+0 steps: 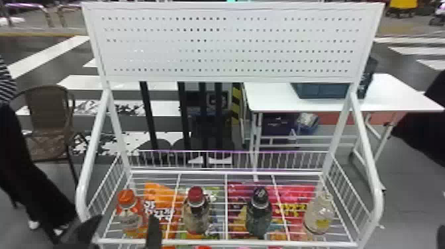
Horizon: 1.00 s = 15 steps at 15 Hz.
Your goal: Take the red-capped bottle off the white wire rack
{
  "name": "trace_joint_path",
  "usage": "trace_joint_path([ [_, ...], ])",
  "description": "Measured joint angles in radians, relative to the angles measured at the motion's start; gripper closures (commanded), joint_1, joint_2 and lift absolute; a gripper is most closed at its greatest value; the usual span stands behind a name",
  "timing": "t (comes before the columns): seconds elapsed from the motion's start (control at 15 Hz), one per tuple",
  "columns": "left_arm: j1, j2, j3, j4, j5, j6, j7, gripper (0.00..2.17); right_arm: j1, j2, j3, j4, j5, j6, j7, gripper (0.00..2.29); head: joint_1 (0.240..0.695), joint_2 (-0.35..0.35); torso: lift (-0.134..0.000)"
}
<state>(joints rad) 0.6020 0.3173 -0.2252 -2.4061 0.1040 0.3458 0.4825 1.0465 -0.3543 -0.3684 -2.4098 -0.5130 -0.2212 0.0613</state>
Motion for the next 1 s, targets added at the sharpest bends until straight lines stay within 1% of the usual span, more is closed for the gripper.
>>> trace_joint_path([
  [0.13,-0.045,0.000,-0.107,0.129,-0.015,-0.192,0.072,0.09,0.000,0.000,0.000,0.001,-0.001,0.000,0.000,0.17,0.499,0.000,0.000],
  [0.27,-0.104,-0.001,-0.193,0.239,-0.029,-0.270,0.115,0.08,-0.001,0.000,0.000,0.002,-0.001,0.000,0.000,0.17,0.499,0.000,0.000],
  [0.4,-0.165,-0.009,-0.267,0.344,-0.030,-0.300,0.128,0.08,-0.003,0.000,0.001,0.005,-0.001,0.000,0.000,0.17,0.499,0.000,0.000],
  [0.53,-0.223,-0.032,-0.331,0.447,-0.024,-0.318,0.129,0.08,-0.003,0.000,0.002,0.006,-0.001,0.000,0.000,0.17,0.499,0.000,0.000],
  [0.67,-0.283,-0.068,-0.381,0.569,-0.008,-0.386,0.128,0.08,-0.004,0.000,0.003,0.005,-0.001,0.000,0.000,0.17,0.499,0.000,0.000],
  [0.87,-0.358,-0.122,-0.408,0.724,0.011,-0.493,0.130,0.08,-0.004,-0.001,0.003,0.004,-0.001,-0.003,0.000,0.17,0.499,0.000,0.000],
  [1.0,-0.405,-0.147,-0.409,0.800,0.013,-0.524,0.138,0.08,0.000,-0.001,0.003,0.004,-0.001,-0.004,0.000,0.17,0.499,0.000,0.000],
])
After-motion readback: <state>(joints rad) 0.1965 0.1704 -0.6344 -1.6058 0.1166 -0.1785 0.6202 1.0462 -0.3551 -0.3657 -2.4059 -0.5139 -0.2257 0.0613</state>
